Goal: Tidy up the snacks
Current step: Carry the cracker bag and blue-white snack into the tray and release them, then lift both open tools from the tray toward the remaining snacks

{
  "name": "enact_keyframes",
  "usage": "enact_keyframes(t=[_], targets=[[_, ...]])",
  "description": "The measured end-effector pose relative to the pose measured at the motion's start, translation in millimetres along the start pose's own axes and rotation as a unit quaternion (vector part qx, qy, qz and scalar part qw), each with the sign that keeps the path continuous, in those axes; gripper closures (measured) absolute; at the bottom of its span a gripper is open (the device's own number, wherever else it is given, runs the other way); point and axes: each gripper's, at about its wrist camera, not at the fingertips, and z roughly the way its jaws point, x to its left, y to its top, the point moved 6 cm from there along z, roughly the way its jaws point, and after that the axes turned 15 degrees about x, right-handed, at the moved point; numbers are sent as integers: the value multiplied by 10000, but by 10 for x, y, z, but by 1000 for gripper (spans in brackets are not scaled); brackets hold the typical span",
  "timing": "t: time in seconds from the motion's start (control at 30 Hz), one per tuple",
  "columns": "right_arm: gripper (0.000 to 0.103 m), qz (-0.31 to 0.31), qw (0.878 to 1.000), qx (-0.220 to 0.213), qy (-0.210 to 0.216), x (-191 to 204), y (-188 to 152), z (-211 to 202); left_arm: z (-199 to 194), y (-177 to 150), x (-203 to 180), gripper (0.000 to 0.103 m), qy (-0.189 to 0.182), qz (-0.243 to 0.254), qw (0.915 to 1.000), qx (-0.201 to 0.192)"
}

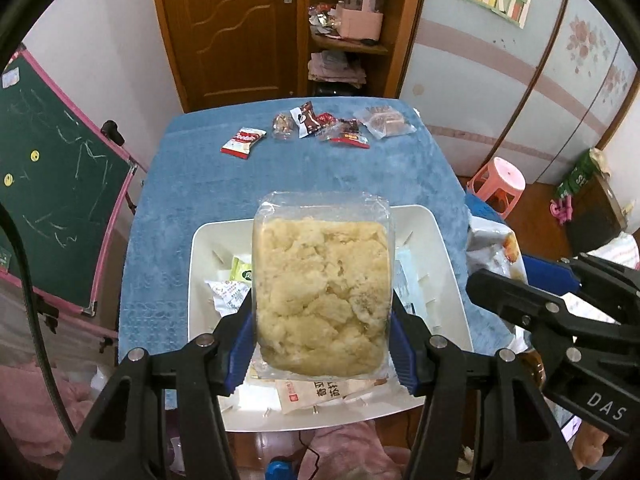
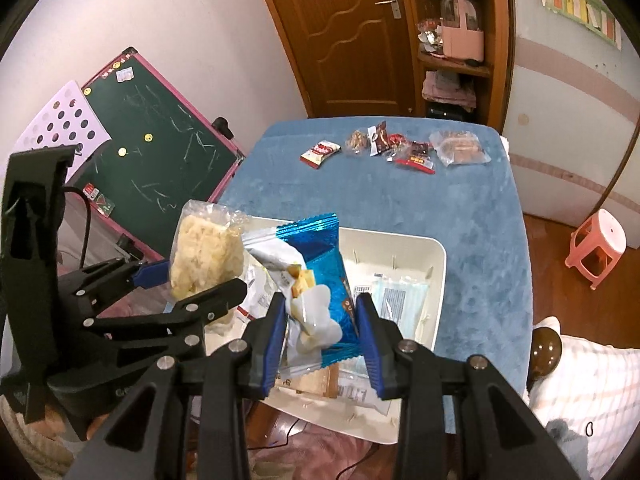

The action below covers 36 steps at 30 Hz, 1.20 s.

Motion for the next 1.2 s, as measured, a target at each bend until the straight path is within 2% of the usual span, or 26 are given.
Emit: enact_keyframes(t=[0.13, 0.4, 0.5, 0.57, 0.63, 0.67, 0.73, 1.2], targets=[[67, 79, 10000, -2, -34, -14, 10, 21, 33, -13, -21, 46, 111, 67, 9999, 2], [67, 207, 9997, 28, -142, -53, 45, 111, 70, 2, -21, 46, 110, 74, 9999, 49], [65, 243, 9994, 100, -218, -64, 54, 167, 97, 24, 21, 37, 81, 30, 9999, 66], [63, 338, 9992, 145, -149, -98, 66, 192, 110, 48, 76, 24, 182, -35, 9998, 54], [56, 459, 9988, 142, -44, -146, 75, 199, 111, 62, 135, 18, 98, -139, 9998, 59], [50, 544, 9984, 124, 16, -176, 81, 195, 113, 69, 163, 17, 1, -191, 9998, 65], [45, 677, 9977, 66, 56, -223, 93, 186, 111, 91, 194, 16, -134, -256, 9995, 84], [45, 787, 9967, 123, 154, -279, 148, 255, 115, 182, 149, 16, 83, -157, 9998, 54]])
